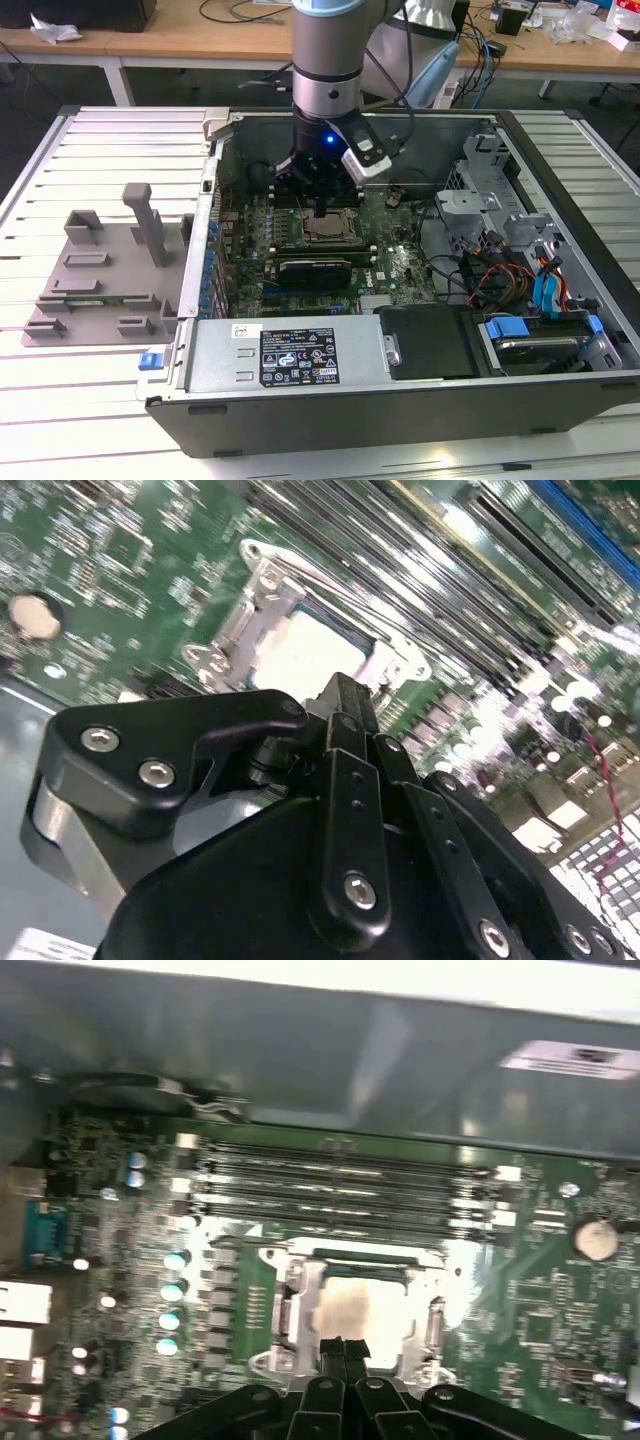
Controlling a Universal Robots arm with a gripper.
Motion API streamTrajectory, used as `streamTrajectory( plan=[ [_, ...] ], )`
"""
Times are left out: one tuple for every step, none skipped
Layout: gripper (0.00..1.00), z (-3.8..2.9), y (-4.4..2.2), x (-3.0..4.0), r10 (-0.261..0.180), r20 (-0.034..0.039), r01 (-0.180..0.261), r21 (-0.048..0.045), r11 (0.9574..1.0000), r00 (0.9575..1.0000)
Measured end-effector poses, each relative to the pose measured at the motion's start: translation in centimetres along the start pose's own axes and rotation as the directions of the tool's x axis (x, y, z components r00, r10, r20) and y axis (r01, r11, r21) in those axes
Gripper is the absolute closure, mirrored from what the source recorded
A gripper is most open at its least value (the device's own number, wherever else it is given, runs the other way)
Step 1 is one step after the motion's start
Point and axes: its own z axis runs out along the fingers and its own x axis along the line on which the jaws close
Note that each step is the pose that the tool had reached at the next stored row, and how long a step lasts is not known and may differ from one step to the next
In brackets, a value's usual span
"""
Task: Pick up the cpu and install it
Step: 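Close the cpu cover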
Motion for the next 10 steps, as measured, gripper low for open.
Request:
streamTrajectory(
  plan=[
    [0.89, 0.01, -0.05, -0.5, 0.0, -0.0007, 0.0, -0.0001, 1.0, 1.0],
    [0.89, 0.01, -0.08, -0.77, 0.0, -0.001, 0.0, -0.0001, 1.0, 1.0],
    [0.89, 0.01, -0.09, -0.91, 0.0, -0.001, 0.0, -0.0001, 1.0, 1.0],
    [0.89, 0.01, -0.09, -0.91, 0.0, -0.0009, 0.0, -0.0002, 1.0, 1.0],
    [0.89, -0.13, -0.08, -0.92, 0.0, -0.001, 0.0, -0.0001, 1.0, 1.0],
    [0.89, -0.48, -0.09, -0.92, 0.0, -0.001, 0.0, -0.0002, 1.0, 1.0],
    [0.89, -0.74, -0.09, -0.93, 0.0, -0.001, 0.0, 0.0, 1.0, 1.0],
    [0.89, -0.97, -0.09, -0.93, 0.0, -0.001, 0.0, -0.0001, 1.0, 1.0],
    [0.89, -1.14, -0.09, -0.94, 0.0, -0.001, 0.0, -0.0001, 1.0, 1.0],
    [0.89, -1.25, -0.09, -0.94, 0.0, -0.0009, 0.0, -0.0002, 1.0, 1.0]
  ],
)
